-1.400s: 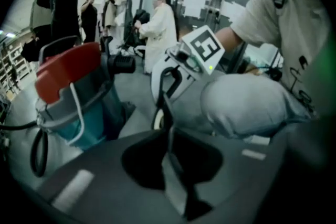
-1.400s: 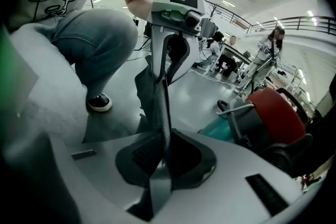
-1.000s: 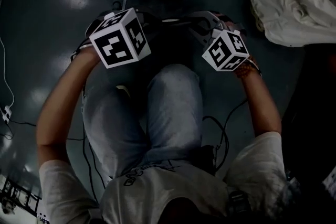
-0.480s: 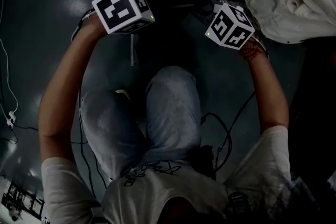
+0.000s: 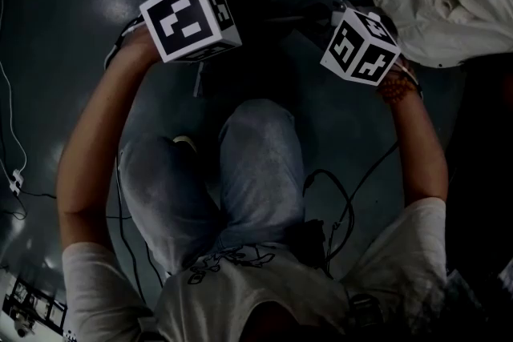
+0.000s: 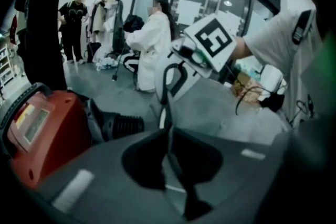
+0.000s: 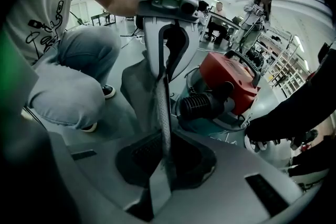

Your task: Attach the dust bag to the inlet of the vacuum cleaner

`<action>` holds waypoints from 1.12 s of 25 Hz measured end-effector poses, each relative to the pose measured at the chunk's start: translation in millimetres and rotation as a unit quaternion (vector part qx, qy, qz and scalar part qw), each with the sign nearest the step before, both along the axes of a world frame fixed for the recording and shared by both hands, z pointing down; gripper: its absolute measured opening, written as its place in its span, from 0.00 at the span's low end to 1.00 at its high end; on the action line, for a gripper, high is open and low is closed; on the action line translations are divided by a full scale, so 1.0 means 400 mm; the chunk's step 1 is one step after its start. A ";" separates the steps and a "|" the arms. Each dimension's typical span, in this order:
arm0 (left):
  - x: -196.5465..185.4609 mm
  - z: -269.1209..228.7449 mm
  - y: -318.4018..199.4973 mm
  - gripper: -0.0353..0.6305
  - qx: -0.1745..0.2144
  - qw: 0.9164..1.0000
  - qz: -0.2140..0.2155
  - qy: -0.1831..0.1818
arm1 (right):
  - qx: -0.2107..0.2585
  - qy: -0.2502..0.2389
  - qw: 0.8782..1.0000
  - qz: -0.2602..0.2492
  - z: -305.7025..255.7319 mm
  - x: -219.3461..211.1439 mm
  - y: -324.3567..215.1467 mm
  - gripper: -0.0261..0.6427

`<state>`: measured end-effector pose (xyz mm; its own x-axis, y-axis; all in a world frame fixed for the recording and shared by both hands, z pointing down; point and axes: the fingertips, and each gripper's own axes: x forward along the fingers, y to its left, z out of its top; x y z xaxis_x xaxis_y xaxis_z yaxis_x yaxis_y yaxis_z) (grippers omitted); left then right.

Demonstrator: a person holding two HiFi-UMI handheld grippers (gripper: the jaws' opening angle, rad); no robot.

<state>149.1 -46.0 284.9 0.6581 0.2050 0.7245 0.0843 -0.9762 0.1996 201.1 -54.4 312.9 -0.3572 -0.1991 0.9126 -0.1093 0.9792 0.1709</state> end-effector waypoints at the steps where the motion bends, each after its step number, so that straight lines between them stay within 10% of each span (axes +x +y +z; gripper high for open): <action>1: 0.000 -0.004 0.007 0.12 0.000 1.000 0.001 -0.001 | -0.002 0.001 1.000 -0.001 -0.004 0.000 0.008 0.09; 8: 0.004 0.007 0.048 0.12 0.012 0.999 0.025 -0.016 | -0.015 0.023 0.999 -0.016 -0.005 0.009 0.058 0.08; 28: -0.035 0.045 -0.117 0.11 0.086 0.992 -0.097 -0.011 | 0.062 0.035 0.997 0.016 0.046 -0.024 -0.109 0.08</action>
